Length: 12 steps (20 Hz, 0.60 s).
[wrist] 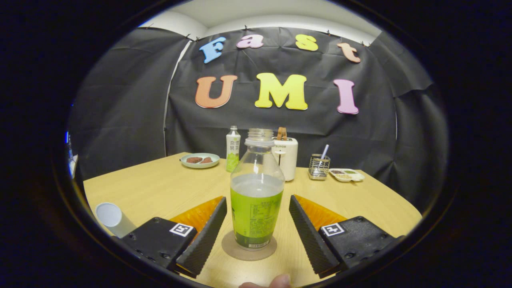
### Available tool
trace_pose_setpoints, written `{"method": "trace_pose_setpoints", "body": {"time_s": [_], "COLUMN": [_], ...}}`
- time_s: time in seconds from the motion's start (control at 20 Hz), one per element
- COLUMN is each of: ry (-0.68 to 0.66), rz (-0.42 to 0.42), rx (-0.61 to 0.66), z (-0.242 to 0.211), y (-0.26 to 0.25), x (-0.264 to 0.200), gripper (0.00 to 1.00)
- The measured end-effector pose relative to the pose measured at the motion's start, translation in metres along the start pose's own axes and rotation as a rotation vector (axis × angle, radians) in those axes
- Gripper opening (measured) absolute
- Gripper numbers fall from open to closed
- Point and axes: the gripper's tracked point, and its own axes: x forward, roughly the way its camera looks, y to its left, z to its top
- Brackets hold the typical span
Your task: Take the bottle from table, then pour the juice into the cup, finally place the bottle on the coaster
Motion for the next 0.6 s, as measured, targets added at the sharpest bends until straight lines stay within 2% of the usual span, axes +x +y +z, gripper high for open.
{"method": "trace_pose_setpoints", "body": {"time_s": [0.25, 0.6], "ry": [-0.025, -0.106], "rz": [0.005, -0.028], "rx": [0.044, 0.078], "z": [0.008, 0.039], "y": [-0.006, -0.022], "x": [-0.025, -0.106], "gripper": [1.00, 1.00]}}
